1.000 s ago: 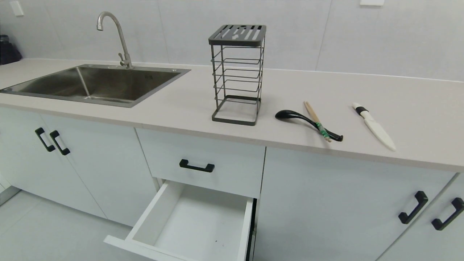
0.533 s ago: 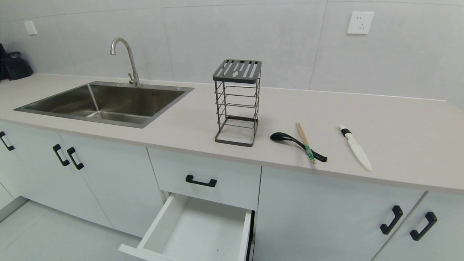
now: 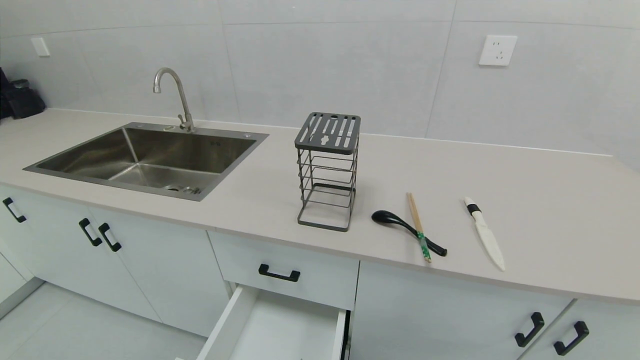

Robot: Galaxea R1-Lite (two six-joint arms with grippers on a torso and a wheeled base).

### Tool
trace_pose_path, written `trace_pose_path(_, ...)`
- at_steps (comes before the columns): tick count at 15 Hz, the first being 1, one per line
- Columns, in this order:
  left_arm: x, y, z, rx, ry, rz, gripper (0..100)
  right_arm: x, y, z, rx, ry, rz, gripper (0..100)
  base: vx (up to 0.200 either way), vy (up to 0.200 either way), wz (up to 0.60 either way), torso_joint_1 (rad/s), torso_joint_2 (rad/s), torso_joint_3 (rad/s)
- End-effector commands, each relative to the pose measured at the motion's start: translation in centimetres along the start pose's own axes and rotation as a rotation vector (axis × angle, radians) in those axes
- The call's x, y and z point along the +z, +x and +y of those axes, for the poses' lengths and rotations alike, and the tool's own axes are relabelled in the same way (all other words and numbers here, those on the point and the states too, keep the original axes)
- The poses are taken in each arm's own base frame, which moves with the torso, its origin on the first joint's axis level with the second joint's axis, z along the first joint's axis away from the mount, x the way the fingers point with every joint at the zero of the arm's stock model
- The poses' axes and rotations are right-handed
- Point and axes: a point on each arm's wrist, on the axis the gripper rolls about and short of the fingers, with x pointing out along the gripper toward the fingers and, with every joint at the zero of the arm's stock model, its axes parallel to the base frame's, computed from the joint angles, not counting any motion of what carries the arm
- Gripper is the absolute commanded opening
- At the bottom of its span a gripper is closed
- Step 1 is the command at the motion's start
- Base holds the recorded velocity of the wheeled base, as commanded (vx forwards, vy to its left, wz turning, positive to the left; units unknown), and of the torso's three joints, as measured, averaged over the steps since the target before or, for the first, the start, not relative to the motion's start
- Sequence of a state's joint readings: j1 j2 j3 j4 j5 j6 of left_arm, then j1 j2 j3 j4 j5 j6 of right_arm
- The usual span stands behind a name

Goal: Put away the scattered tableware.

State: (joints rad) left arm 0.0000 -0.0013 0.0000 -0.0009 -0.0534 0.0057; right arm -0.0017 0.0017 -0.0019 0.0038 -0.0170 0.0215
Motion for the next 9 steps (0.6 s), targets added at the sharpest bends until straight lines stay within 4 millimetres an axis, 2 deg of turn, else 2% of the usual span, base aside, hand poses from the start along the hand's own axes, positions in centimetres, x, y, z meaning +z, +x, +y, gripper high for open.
trace_pose_path(1, -0.01, 0.01, 0.00, 0.000, 0.000, 0.002, 100, -0.02, 0.00, 0.00, 0.000, 0.000, 0.001, 0, 0.000, 0.000, 0.00, 0.193, -0.36, -0.173)
trace_pose_path(6, -0.01, 0.01, 0.00, 0.000, -0.001, 0.002, 100, -0.02, 0.00, 0.00, 0.000, 0.002, 0.001, 0, 0.000, 0.000, 0.00, 0.043, -0.08, -0.037)
trace_pose_path(7, -0.01, 0.01, 0.00, 0.000, 0.000, 0.002, 100, -0.02, 0.00, 0.00, -0.001, 0.000, 0.001, 100, 0.000, 0.000, 0.00, 0.000, 0.00, 0.000)
trace_pose_path(9, -0.01, 0.01, 0.00, 0.000, -0.001, 0.002, 100, -0.02, 0.00, 0.00, -0.001, -0.002, 0.001, 100, 0.000, 0.000, 0.00, 0.000, 0.00, 0.000)
